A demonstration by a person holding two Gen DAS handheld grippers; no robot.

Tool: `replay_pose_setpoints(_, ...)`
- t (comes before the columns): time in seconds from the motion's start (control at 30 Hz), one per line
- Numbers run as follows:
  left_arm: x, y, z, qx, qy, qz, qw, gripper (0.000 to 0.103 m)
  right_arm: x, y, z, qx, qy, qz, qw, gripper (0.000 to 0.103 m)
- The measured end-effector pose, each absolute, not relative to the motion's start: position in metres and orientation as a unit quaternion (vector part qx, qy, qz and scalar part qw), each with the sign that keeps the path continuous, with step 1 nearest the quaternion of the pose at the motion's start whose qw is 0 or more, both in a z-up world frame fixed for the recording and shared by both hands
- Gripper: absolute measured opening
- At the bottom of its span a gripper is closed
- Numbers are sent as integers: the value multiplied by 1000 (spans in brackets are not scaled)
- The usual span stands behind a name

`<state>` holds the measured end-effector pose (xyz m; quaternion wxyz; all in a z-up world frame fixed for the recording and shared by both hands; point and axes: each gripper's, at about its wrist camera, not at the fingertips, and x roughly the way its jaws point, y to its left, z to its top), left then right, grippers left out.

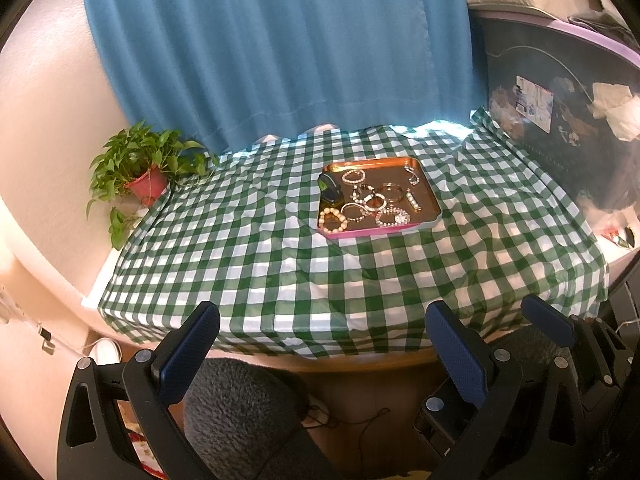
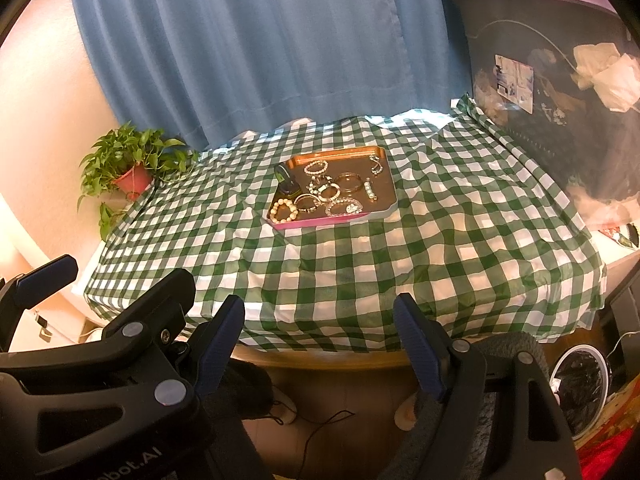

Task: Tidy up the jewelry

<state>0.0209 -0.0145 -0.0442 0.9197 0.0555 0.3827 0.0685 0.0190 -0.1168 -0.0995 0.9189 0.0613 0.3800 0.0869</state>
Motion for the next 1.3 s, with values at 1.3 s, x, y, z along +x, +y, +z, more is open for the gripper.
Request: replay_pose_setpoints(1.3,18,-14,-40,55,380,63,921,102,21,-119,-94,59,376,91,920,75)
